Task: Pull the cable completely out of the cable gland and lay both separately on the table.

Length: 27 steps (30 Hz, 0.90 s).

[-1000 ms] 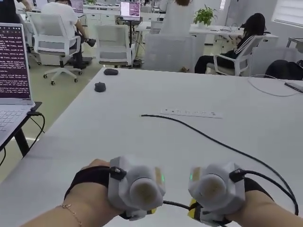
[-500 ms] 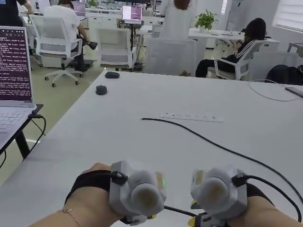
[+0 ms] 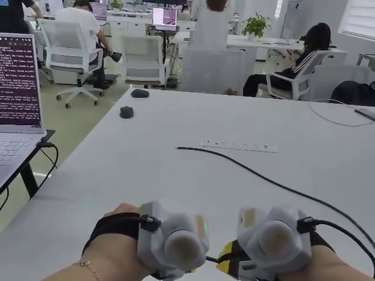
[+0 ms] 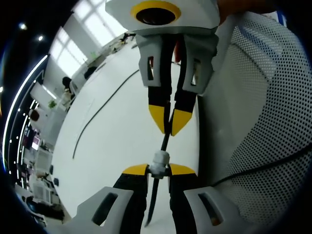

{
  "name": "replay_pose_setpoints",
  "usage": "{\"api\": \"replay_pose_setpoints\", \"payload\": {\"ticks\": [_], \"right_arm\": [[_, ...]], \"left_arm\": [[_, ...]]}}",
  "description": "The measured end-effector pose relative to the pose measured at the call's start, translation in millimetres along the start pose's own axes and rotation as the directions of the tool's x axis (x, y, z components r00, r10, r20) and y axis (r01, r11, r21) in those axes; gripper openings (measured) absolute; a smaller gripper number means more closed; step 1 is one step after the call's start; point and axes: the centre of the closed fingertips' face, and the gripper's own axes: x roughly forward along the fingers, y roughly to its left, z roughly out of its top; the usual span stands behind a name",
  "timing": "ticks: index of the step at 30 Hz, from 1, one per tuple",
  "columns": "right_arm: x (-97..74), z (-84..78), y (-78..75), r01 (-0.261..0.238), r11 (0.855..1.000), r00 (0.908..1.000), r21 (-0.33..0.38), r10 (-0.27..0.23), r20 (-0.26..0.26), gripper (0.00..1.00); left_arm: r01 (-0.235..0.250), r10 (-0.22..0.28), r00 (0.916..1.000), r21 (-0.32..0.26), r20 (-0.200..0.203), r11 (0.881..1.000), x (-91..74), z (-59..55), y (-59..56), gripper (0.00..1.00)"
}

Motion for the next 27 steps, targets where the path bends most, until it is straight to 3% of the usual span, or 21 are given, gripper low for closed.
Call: {"api": "replay_pose_setpoints", "payload": {"ticks": [4, 7, 8, 11, 13, 16, 17, 18, 20, 21, 22, 24, 25, 27], "right_arm": [[2.2, -15.0, -2.2, 0.011, 1.000, 0.9973, 0.001, -0.011, -0.072, 0.03], [3.3, -36.3, -3.1, 0.017, 1.000, 0.9849, -0.007, -0.018, -0.172, 0.03], [3.2, -39.1, -3.2, 0.018, 1.000, 0.9826, -0.003, -0.018, -0.185, 0.03], [1.3, -64.3, -8.0, 0.037, 0.999, 0.9555, 0.023, -0.029, -0.293, 0.03], [-1.4, -74.8, -11.8, 0.055, 0.998, 0.9416, 0.041, -0.038, -0.334, 0.03], [-3.6, -80.0, -14.4, 0.071, 0.996, 0.9363, 0.058, -0.046, -0.348, 0.03], [-5.2, -83.0, -16.9, 0.085, 0.996, 0.9270, 0.037, -0.065, -0.369, 0.04], [-6.7, -84.1, -19.4, 0.075, 0.997, 0.9179, -0.032, -0.081, -0.388, 0.05], [-5.2, -77.3, -20.2, 0.097, 0.995, 0.9276, -0.018, -0.097, -0.361, 0.16], [-3.1, -70.7, -19.3, 0.091, 0.996, 0.9414, -0.003, -0.087, -0.326, 0.20], [0.0, -56.6, -17.3, 0.077, 0.997, 0.9637, -0.002, -0.075, -0.256, 0.23], [0.3, -32.3, -15.6, 0.072, 0.997, 0.9861, -0.006, -0.072, -0.150, 0.24], [0.0, -19.9, -14.4, 0.068, 0.998, 0.9932, -0.007, -0.068, -0.094, 0.24], [-1.4, -1.2, -12.4, 0.070, 0.997, 0.9974, -0.039, -0.071, -0.015, 0.23]], "left_arm": [[-0.009, 0.009, 0.9999, -0.001, -0.010, 1.000, -0.6, -2.3, 1.8, 0.16], [-0.012, 0.012, 0.9998, -0.001, -0.014, 1.000, -0.7, -2.5, 2.4, 0.16], [-0.013, 0.013, 0.9998, 0.000, -0.016, 1.000, -0.7, -2.8, 2.6, 0.16], [-0.017, 0.017, 0.9997, -0.002, -0.020, 1.000, -0.8, -4.1, 3.1, 0.16], [-0.020, 0.020, 0.9996, -0.004, -0.021, 1.000, -1.2, -3.9, 3.5, 0.16], [-0.022, 0.022, 0.9996, -0.005, -0.018, 1.000, -1.0, -3.2, 3.9, 0.16], [-0.023, 0.023, 0.9996, -0.004, -0.019, 1.000, -1.1, -3.0, 4.0, 0.16], [-0.025, 0.025, 0.9995, -0.004, -0.018, 1.000, -1.3, -2.8, 4.1, 0.16], [-0.045, 0.045, 0.9989, 0.001, -0.012, 0.999, -3.1, -0.7, 7.5, 0.16], [-0.043, 0.043, 0.9990, -0.006, -0.008, 0.999, -3.1, -0.2, 7.8, 0.16], [-0.043, 0.042, 0.9991, -0.009, -0.008, 0.999, -3.0, -0.4, 7.8, 0.16], [-0.043, 0.043, 0.9990, -0.002, -0.010, 0.999, -2.9, -0.2, 7.5, 0.16], [-0.042, 0.042, 0.9991, 0.002, -0.008, 0.999, -2.7, 0.2, 6.9, 0.16], [-0.039, 0.039, 0.9992, 0.007, -0.007, 0.999, -3.0, 0.7, 6.1, 0.16]]}}
